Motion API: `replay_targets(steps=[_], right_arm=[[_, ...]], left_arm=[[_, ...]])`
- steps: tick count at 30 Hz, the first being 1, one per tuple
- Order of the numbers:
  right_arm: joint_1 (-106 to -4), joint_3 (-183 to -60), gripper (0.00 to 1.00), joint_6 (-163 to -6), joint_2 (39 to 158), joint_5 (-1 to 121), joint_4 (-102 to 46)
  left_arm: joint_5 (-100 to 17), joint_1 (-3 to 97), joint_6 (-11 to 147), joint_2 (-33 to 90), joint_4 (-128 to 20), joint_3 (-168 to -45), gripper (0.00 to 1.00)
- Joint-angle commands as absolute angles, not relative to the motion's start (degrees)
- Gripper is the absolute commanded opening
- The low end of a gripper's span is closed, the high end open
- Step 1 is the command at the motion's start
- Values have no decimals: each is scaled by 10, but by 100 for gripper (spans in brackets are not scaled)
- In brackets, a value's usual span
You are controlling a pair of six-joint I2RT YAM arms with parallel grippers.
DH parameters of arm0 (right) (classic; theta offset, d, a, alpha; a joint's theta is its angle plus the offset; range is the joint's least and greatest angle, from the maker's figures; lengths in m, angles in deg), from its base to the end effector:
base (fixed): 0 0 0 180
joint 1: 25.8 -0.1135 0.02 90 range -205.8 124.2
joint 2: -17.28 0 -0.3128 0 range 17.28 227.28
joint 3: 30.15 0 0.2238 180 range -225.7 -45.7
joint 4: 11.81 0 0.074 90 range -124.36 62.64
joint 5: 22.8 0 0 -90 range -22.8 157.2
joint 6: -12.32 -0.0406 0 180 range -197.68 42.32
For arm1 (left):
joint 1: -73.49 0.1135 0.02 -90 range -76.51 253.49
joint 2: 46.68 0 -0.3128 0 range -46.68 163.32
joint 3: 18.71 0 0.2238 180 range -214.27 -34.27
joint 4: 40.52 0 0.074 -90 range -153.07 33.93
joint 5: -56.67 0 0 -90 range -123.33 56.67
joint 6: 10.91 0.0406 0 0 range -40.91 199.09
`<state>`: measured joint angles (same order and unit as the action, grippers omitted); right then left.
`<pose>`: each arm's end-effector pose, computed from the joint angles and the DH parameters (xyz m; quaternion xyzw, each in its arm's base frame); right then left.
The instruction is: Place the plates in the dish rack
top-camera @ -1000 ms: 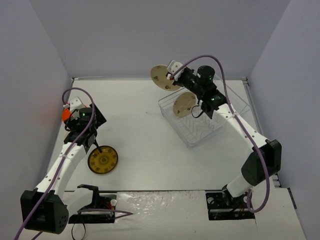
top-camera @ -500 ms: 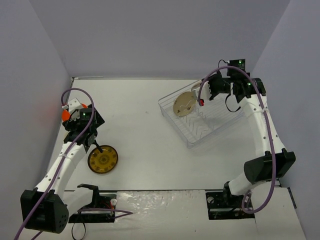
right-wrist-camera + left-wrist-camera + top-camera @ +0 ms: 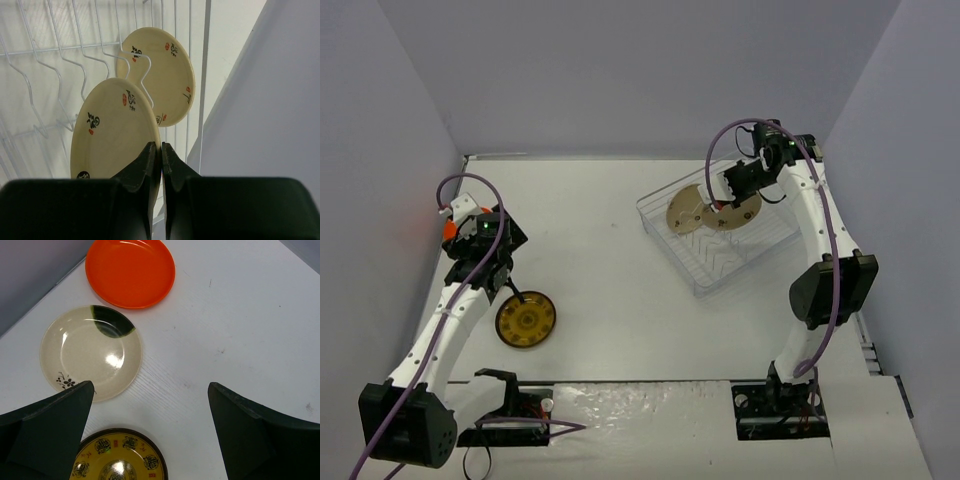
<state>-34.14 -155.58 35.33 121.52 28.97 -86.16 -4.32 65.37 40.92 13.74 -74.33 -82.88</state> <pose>0.3616 0.0784 0.4128 -0.8323 0.3488 -0.0465 0.4284 0.1846 -0.0065 0.3453 -0.3383 0.7776 0.0094 0.5300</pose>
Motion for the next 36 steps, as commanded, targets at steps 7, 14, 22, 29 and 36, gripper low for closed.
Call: replay_targets(steps=[7,14,22,29,36], right_arm=[[-365,-1578,0,613,1211,263,-785],[-376,-1607,0,611,1246,255,-766],[-388,-1644,0,630,1279,251,-786],[-395,-1627,0,634,1292,251,-781],[-412,-1592,0,634,1300,253,-761]], left_arm=[[-20,658,399,139,-750,-878,97],[-6,658,397,142,-771,-891,97],[9,658,395,127,-785,-892,97],[17,658,395,126,-793,-895,97],[17,658,395,130,-794,-898,97]])
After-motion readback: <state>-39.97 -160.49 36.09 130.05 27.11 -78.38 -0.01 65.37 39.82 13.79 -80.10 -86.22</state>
